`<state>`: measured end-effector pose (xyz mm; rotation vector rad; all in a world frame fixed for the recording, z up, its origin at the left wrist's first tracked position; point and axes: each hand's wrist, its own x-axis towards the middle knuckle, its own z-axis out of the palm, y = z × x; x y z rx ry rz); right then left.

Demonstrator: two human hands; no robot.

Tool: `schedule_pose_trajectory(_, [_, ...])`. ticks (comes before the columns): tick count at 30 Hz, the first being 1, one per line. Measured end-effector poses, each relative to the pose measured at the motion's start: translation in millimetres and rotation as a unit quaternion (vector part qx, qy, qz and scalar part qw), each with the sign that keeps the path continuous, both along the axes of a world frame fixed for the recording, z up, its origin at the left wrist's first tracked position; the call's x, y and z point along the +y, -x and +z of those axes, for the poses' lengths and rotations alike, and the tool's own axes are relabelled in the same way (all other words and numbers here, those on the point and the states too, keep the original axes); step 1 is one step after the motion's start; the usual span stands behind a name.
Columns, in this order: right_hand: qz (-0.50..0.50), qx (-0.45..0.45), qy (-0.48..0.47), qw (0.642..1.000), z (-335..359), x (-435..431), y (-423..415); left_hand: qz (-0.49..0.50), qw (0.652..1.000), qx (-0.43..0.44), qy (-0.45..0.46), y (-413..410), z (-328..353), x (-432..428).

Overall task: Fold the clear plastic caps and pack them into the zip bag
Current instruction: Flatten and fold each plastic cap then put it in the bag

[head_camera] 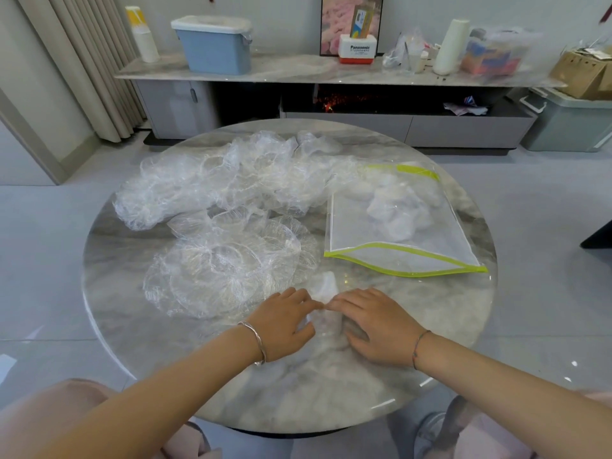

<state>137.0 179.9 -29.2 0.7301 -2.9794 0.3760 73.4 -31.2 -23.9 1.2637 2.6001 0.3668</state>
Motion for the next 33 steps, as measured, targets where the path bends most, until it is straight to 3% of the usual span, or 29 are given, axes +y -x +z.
schedule_pose_trajectory(7, [-0.023, -0.043, -0.013, 0.999, -6, 3, 11, -0.002, 1.0, -0.001, 0.02, 2, 0, -3])
schedule_pose_trajectory(11, [-0.05, -0.042, 0.017, 0.998, -8, -3, 16, 0.028, 0.999, -0.027, -0.037, 7, -5, -4])
schedule_pose_trajectory(14, [-0.094, -0.056, 0.095, 0.989, -6, -8, 19, 0.058, 0.994, -0.042, -0.088, 10, -10, -4])
schedule_pose_trajectory(20, [-0.197, -0.178, 0.281, 0.922, -1, -16, 17, 0.152, 0.962, -0.129, -0.185, 7, -8, 3])
schedule_pose_trajectory(25, [-0.272, -0.232, 0.292, 0.887, -5, -22, 21, 0.247, 0.936, -0.15, -0.2, 4, -15, 5])
schedule_pose_trajectory(30, [-0.291, -0.282, 0.383, 0.83, 5, -25, 26, 0.194, 0.956, -0.128, -0.178, 10, -9, 10])
schedule_pose_trajectory(33, [-0.292, -0.284, 0.43, 0.806, 20, -22, 25, 0.2, 0.933, -0.179, -0.239, 12, -1, 18])
